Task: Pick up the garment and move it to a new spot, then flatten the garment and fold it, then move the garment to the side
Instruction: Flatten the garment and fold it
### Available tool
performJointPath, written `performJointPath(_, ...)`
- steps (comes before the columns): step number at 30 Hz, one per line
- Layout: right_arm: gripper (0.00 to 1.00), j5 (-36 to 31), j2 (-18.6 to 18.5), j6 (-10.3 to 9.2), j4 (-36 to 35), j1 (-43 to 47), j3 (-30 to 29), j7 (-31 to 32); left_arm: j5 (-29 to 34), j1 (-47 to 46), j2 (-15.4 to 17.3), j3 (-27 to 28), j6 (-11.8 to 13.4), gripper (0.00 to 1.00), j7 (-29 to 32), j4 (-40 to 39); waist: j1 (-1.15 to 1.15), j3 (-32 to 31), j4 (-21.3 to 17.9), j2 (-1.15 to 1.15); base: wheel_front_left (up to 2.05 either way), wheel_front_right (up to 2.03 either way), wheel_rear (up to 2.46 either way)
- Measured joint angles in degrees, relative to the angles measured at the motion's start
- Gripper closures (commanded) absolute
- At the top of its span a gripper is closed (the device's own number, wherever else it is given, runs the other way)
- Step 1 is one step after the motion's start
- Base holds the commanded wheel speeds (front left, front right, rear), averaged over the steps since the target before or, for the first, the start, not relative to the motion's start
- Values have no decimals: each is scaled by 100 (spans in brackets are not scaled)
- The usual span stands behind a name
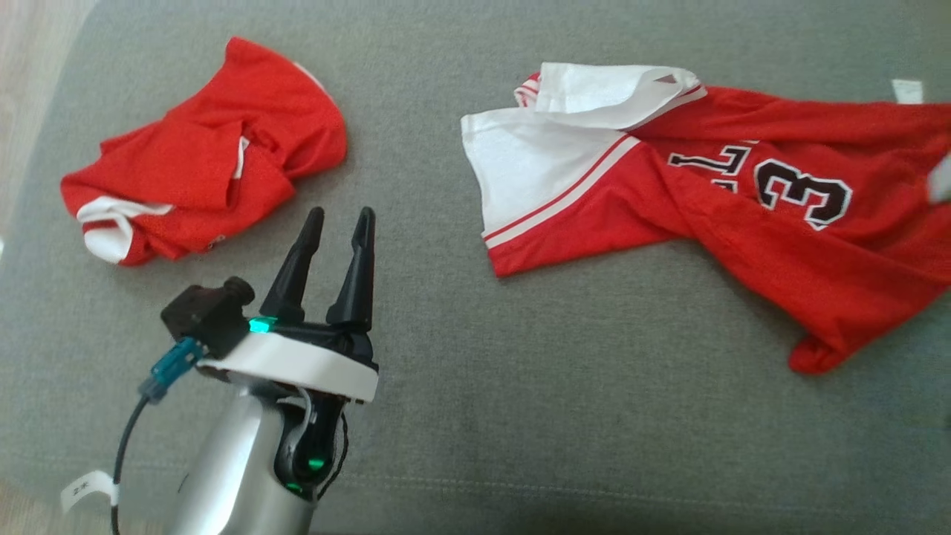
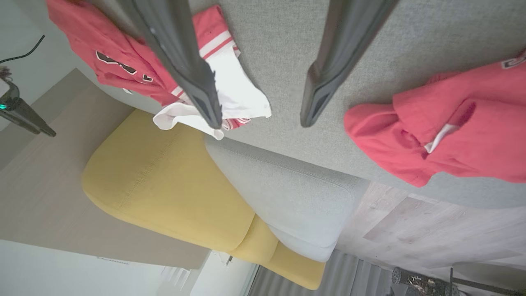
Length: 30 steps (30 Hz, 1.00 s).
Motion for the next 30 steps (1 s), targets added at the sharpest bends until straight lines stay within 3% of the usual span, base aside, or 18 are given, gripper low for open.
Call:
performJointPath(9, 0, 1211, 1032, 0, -1144, 1745, 309, -705, -147, 103, -7, 146, 5, 0, -3, 48, 0, -406, -297, 0, 0, 0, 0)
performJointPath(15, 0, 1288, 1570, 0, -1893, 2856, 506, -891, -257, 188, -5, 149, 58, 0, -3, 216, 0, -516, -591, 0, 0, 0, 0)
performJointPath(23, 0, 1172, 1725, 0, -2140, 3143, 651, -888, -270, 156, -8, 258, 153, 0, -4, 460, 0, -484, -897, 0, 0, 0, 0)
performJointPath(30, 0, 1172, 1757, 0, -2249, 3141, 558, -835, -187, -285, -8, 343, 354, 0, -3, 1373, 0, -369, -1280, 0, 0, 0, 0)
